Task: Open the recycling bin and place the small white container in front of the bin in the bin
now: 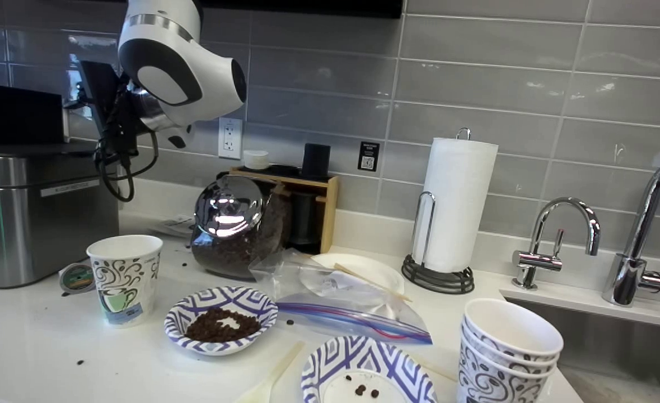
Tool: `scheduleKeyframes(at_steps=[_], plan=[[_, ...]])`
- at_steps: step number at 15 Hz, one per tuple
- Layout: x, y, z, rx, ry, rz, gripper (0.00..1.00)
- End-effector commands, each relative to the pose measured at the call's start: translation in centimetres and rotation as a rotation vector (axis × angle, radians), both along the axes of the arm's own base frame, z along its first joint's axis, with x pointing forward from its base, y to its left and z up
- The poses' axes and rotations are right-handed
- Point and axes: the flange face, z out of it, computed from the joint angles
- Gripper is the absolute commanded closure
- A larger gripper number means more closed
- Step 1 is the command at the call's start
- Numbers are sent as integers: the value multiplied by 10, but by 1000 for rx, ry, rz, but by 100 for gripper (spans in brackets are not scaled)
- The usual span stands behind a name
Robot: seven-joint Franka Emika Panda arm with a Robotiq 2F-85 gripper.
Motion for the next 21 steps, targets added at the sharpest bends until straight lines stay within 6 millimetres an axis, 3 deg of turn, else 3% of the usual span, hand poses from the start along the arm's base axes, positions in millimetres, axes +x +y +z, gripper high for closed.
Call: scheduleKeyframes(at_steps=[1, 11, 21], plan=[[2, 3, 2, 13, 71, 2, 0], [-2, 8, 13, 35, 139, 57, 0], [-14, 42, 47, 31, 54, 93, 0]])
